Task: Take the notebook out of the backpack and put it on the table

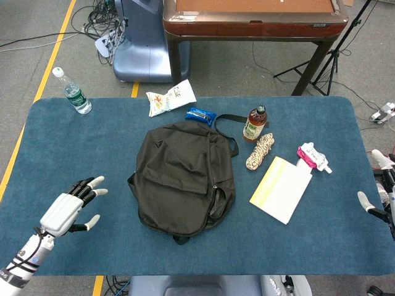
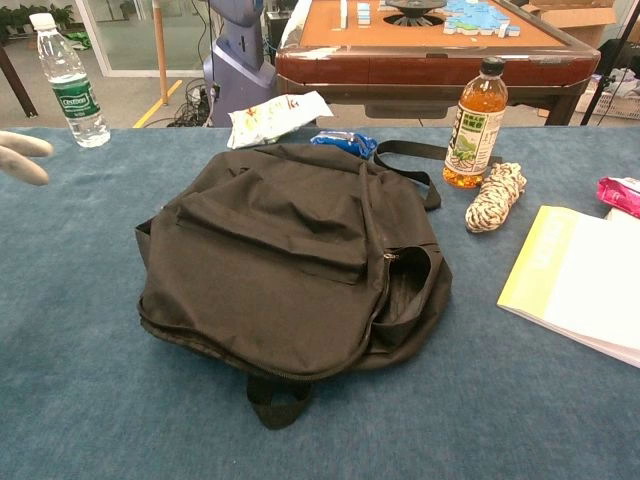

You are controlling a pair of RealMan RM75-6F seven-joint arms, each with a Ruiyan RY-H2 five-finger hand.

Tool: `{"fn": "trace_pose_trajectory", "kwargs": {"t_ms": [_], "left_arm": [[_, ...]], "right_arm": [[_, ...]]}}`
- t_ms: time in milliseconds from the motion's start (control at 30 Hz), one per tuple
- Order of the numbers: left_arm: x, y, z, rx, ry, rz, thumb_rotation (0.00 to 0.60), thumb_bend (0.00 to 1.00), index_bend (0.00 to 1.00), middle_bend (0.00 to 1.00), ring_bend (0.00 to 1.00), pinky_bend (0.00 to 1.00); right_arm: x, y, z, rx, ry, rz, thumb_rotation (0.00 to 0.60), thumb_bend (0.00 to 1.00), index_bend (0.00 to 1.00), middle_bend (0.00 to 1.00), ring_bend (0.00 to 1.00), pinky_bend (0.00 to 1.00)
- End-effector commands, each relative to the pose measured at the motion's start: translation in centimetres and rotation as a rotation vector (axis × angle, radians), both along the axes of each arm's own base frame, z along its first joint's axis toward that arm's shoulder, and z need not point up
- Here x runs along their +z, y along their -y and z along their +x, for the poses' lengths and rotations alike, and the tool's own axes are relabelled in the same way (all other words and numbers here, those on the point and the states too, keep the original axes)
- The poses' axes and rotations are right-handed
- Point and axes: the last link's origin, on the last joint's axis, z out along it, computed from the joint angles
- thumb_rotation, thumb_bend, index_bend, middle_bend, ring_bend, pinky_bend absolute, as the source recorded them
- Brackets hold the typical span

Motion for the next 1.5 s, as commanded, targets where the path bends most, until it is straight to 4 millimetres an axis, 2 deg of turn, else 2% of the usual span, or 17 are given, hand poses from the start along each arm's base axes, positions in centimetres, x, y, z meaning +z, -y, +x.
{"fn": "trace_pose_trajectory", "kwargs": {"t_ms": [33,300,533,700,967,1200,1300,1400,1467,1500], "left_arm": [[-1.6,-1.3,1.4,-0.067,-0.022,-0.047,0.6,0.3,0.17,0.01,0.01,0.07],[-5.0,-4.1,4.5,-0.159,-0.054,-0.12,0.6,0.26,0.13,0.01,0.0,0.06],[-7.6,-5.1,6.4,-0.268,-0.132,-0.145,0.6,0.26,0.07,0.0,0.0,0.05],[-9.4,-5.4,6.8,-0.329,-0.202,-0.163,0.6,0.26,0.05,0.0,0.0,0.04],[-10.8,-5.5,6.7,-0.348,-0.258,-0.182,0.6,0.25,0.03,0.0,0.0,0.04],[-12.4,-6.7,7.0,-0.333,-0.267,-0.178,0.6,0.25,0.03,0.0,0.0,0.03],[-12.7,-7.1,7.3,-0.312,-0.247,-0.181,0.6,0.25,0.08,0.0,0.0,0.03],[-13.1,-7.4,7.9,-0.302,-0.195,-0.189,0.6,0.25,0.24,0.0,0.0,0.02],[-13.4,-7.7,8.1,-0.307,-0.182,-0.186,0.6,0.25,0.38,0.0,0.0,0.01],[-13.7,-7.8,8.3,-0.303,-0.168,-0.19,0.6,0.26,0.42,0.0,0.0,0.01]], "right_arm": [[0.0,-0.1,0.0,-0.002,0.0,-0.002,0.6,0.3,0.05,0.18,0.08,0.14],[0.1,-0.6,-0.1,-0.011,-0.002,-0.01,0.6,0.3,0.05,0.18,0.08,0.14],[0.3,-1.3,-0.5,-0.026,0.0,-0.021,0.6,0.3,0.05,0.18,0.08,0.14],[0.2,-1.7,-0.8,-0.038,0.004,-0.019,0.6,0.3,0.05,0.18,0.08,0.14],[0.3,-2.1,-1.2,-0.049,0.006,-0.025,0.6,0.3,0.05,0.18,0.08,0.14],[0.3,-2.5,-1.5,-0.058,0.012,-0.029,0.6,0.3,0.05,0.18,0.08,0.14],[0.4,-2.7,-1.7,-0.064,0.013,-0.032,0.6,0.3,0.05,0.18,0.08,0.14],[0.5,-2.8,-1.9,-0.069,0.016,-0.037,0.6,0.3,0.05,0.18,0.08,0.14],[0.5,-2.8,-1.9,-0.069,0.018,-0.039,0.6,0.3,0.05,0.18,0.08,0.14],[0.5,-2.9,-1.9,-0.067,0.017,-0.04,0.6,0.3,0.05,0.18,0.08,0.14]]}}
